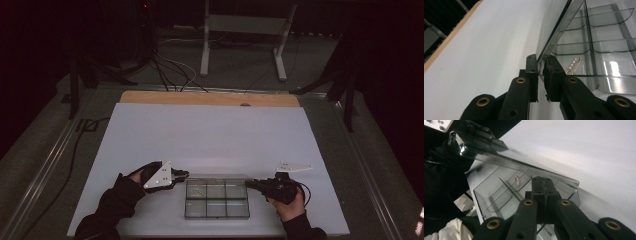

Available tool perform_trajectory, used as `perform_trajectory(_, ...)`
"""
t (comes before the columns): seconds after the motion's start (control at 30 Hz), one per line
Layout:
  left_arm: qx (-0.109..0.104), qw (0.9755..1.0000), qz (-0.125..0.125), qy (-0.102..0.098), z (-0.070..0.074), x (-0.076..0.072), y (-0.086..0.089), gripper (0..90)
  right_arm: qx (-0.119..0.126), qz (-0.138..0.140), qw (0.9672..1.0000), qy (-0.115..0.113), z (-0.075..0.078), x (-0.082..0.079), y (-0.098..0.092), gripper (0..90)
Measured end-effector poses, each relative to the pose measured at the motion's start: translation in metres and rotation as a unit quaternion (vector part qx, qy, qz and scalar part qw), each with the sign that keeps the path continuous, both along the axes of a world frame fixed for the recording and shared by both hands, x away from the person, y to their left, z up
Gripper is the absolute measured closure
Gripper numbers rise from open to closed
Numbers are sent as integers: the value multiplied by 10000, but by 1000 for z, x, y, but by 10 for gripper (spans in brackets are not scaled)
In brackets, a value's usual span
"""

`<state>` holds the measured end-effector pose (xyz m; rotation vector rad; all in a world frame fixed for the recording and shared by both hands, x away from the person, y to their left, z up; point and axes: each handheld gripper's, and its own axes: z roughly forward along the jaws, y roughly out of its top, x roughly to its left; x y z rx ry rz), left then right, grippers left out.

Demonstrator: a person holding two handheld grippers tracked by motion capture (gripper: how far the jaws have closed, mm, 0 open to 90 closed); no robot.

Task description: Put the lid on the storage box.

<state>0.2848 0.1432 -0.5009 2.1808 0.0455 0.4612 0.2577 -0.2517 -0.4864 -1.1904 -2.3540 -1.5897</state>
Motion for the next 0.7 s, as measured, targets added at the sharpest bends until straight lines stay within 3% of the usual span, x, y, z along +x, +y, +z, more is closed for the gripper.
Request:
perform_trajectory(0.07, 48, 10000, 41, 75, -1, 0, 2, 835, -13, 12, 10000, 3, 0, 0, 1, 900)
perform_trajectory(0.17, -41, 9998, 102, 171, 0, 0, 7, 808, -24, 28, 10000, -4, 0, 0, 2, 900)
perform_trajectory(0.4, -483, 9972, 382, 420, 5, -1, 22, 689, -38, 48, 10000, -17, -1, -1, 3, 900)
perform_trajectory(0.57, -800, 9896, 741, 935, 7, -1, 31, 550, -75, 90, 9999, -45, -1, -2, 3, 900)
perform_trajectory(0.7, -934, 9810, 1095, 1300, 8, -1, 36, 406, -87, 102, 9999, -51, -1, -2, 3, 900)
